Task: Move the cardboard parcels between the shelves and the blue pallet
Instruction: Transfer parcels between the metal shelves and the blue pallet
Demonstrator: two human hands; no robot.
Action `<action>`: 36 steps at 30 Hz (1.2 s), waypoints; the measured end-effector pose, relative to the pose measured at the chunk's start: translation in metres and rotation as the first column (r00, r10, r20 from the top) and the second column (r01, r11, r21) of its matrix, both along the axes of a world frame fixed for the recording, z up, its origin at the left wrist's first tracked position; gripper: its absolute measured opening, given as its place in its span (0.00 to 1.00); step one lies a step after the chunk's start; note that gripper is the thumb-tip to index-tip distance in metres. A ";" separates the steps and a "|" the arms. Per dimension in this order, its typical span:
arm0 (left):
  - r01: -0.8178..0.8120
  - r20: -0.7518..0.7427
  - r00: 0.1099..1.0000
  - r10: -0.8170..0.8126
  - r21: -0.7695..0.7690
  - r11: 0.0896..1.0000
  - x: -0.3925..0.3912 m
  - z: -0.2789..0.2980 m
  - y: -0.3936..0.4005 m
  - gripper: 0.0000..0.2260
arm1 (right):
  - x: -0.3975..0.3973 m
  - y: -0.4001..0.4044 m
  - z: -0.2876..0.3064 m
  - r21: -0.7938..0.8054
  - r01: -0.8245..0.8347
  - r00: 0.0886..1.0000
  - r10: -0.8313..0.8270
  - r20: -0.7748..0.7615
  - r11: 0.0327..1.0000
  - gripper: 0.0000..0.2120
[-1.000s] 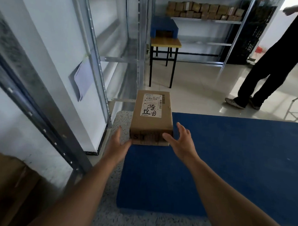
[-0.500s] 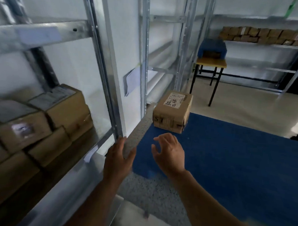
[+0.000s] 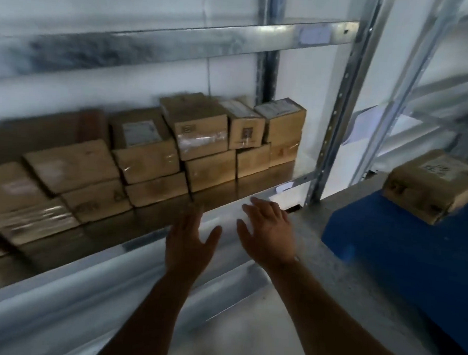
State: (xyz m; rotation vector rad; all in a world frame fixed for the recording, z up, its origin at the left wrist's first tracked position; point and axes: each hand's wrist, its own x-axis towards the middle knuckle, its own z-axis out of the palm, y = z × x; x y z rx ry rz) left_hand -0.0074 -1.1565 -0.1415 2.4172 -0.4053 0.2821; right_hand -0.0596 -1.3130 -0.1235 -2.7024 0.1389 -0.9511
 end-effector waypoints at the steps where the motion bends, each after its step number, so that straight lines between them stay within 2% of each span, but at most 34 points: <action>1: -0.031 0.009 0.999 0.031 0.023 0.999 -0.002 0.000 0.018 0.27 | 0.003 0.016 0.001 -0.031 -0.031 0.999 0.031 0.007 0.999 0.16; 6: -0.137 0.096 0.986 0.135 0.015 0.990 -0.013 0.004 0.109 0.23 | 0.016 0.102 0.005 -0.118 -0.191 0.981 0.186 -0.051 0.974 0.21; 11: -0.291 0.088 0.953 0.288 0.013 0.957 -0.034 0.011 0.236 0.29 | 0.022 0.217 0.019 -0.104 -0.322 0.945 0.313 -0.095 0.941 0.29; 16: -0.483 0.118 0.872 0.475 0.050 0.874 -0.069 0.022 0.372 0.32 | 0.018 0.359 0.035 -0.139 -0.465 0.884 0.450 -0.128 0.874 0.24; 19: -0.556 0.095 0.830 0.549 0.084 0.827 -0.087 0.025 0.442 0.33 | 0.011 0.437 0.041 -0.180 -0.515 0.857 0.503 -0.109 0.838 0.19; 23: -0.618 0.085 0.786 0.613 0.071 0.783 -0.109 0.031 0.524 0.36 | 0.002 0.525 0.044 -0.199 -0.588 0.809 0.574 -0.129 0.784 0.18; 32: -0.743 0.065 0.669 0.740 0.068 0.666 -0.141 0.033 0.657 0.36 | -0.007 0.669 0.052 -0.237 -0.695 0.717 0.678 -0.159 0.679 0.16; 36: -0.791 0.030 0.612 0.790 0.053 0.610 -0.139 0.026 0.708 0.36 | 0.010 0.724 0.042 -0.201 -0.760 0.649 0.736 -0.192 0.617 0.18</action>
